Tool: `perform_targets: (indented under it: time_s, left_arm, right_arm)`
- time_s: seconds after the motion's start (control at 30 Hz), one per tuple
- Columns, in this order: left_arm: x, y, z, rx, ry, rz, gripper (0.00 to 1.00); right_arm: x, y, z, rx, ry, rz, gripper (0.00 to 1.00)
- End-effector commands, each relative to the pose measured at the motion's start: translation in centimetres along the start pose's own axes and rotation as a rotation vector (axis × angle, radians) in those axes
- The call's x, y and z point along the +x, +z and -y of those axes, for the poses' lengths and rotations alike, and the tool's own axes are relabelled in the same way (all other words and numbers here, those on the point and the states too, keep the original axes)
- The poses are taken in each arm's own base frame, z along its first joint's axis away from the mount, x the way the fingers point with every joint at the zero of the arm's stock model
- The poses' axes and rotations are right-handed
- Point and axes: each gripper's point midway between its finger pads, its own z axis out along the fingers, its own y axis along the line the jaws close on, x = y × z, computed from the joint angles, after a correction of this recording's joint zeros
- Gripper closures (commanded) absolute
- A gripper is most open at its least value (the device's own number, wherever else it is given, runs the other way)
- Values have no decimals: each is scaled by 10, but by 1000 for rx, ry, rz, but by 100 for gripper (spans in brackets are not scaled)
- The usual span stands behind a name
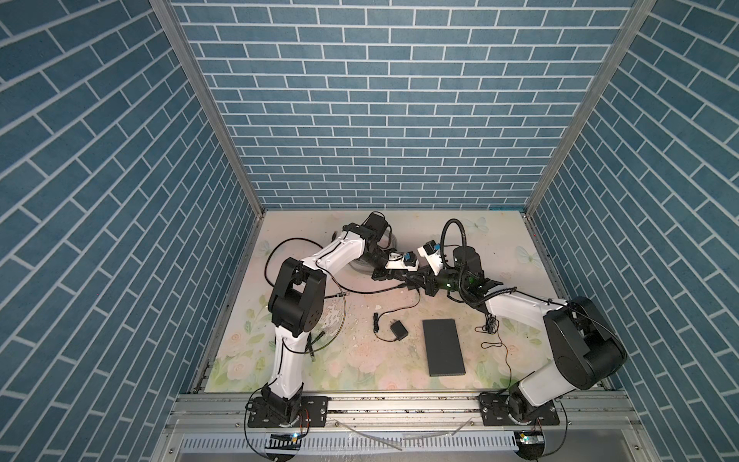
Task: Insert the plug into the switch port
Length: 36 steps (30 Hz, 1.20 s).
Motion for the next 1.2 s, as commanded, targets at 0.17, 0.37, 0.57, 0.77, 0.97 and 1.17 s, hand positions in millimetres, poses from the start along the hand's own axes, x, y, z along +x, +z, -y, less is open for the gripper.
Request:
perform_targets:
  time_s: [0.17, 0.37, 0.57, 0.77, 0.97, 1.17]
  left_arm:
    - [14, -4, -41, -283, -7, -34, 70]
    - [11, -20, -57, -448, -28, -31, 67]
    - [-5, -27, -51, -569, -35, 19, 63]
    - [-8, -18, -41, -605, -26, 40, 61]
    - [-1, -8, -42, -596, -29, 42, 63]
    - [-3, -10, -45, -619, -17, 59, 66]
  right_arm:
    - [-9, 1, 12, 51, 153, -6, 98]
    - [-5, 1, 24, 86, 440, -51, 100]
    - [-5, 7, 30, 81, 715, -18, 100]
    - [-5, 8, 39, 107, 902, 41, 100]
    - [-7, 11, 39, 65, 1022, 95, 100]
    - [-3, 12, 40, 69, 1044, 83, 100]
